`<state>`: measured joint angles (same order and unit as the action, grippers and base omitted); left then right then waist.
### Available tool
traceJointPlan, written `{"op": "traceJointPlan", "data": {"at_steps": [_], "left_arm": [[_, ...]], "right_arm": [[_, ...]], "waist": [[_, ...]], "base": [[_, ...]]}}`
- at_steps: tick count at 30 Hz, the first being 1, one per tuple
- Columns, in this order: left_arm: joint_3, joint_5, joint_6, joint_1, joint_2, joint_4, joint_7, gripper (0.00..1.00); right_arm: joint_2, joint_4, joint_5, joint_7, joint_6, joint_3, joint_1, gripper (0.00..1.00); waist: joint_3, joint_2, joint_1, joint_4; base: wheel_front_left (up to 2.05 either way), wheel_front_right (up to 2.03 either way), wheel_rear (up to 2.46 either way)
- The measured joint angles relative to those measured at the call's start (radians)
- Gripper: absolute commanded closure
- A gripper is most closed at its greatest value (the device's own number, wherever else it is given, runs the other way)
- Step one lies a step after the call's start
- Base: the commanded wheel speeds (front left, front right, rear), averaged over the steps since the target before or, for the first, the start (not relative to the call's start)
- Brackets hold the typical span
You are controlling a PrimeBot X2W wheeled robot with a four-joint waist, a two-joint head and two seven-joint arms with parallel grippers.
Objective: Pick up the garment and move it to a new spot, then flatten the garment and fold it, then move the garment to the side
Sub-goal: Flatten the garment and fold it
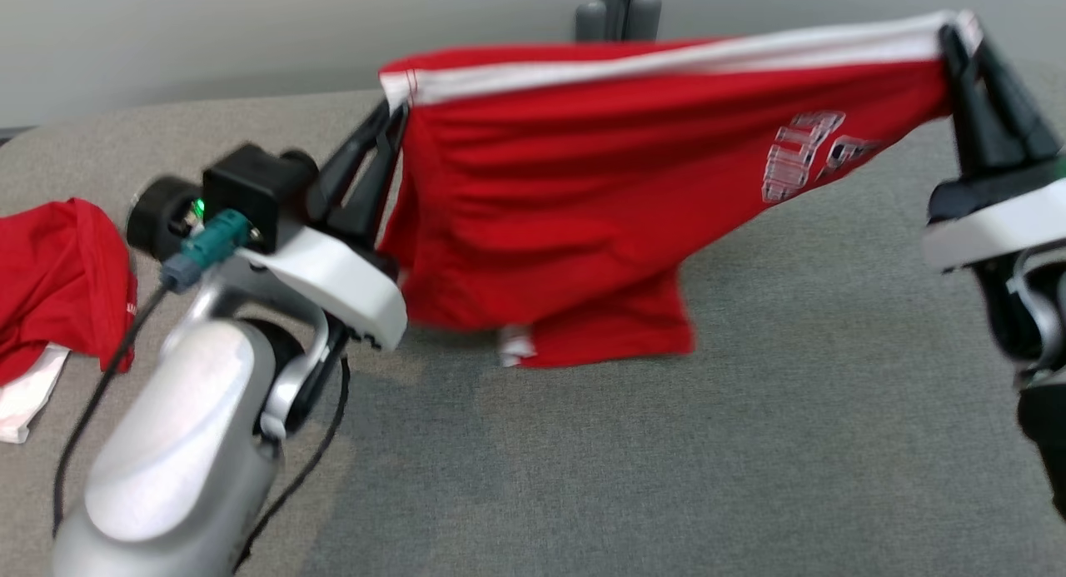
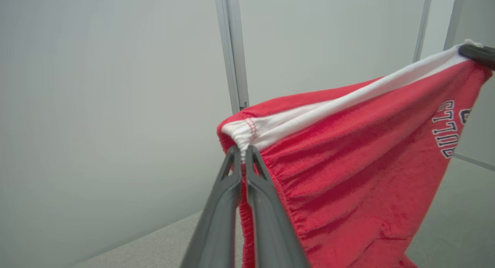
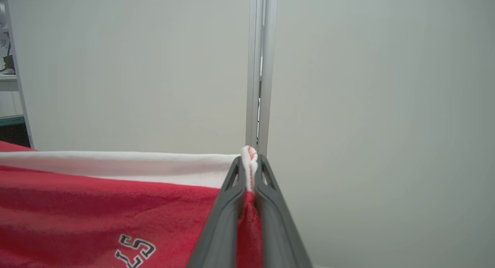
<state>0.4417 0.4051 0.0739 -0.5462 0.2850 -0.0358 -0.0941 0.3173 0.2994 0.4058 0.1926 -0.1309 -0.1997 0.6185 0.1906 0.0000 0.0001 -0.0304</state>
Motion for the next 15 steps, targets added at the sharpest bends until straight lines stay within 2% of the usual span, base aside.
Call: {"op": "traceJointPlan", "data": {"at_steps": [7, 10, 15], "left_arm": [[-0.039, -0.002, -0.002, -0.151, 0.004, 0.033, -0.002, 1.00], [-0.042, -0.006, -0.004, -0.187, 0.002, 0.031, 0.001, 1.00], [-0.043, 0.005, -0.018, -0.207, -0.002, -0.004, 0.013, 1.00]], "right_arm": [[0.023, -0.202, -0.049, -0.097, 0.000, 0.068, 0.078, 1.00], [0.023, -0.242, -0.053, -0.148, 0.000, 0.085, 0.085, 1.00], [0.016, -0.242, -0.042, -0.184, 0.000, 0.084, 0.087, 1.00]], "waist": [[-0.051, 0.0000, -0.0001, -0.015], [-0.061, 0.0000, -0.0001, -0.019], [-0.049, 0.0000, -0.0001, -0.024]], "base": [[0.00, 0.00, 0.00], [0.00, 0.00, 0.00], [0.00, 0.00, 0.00]]}}
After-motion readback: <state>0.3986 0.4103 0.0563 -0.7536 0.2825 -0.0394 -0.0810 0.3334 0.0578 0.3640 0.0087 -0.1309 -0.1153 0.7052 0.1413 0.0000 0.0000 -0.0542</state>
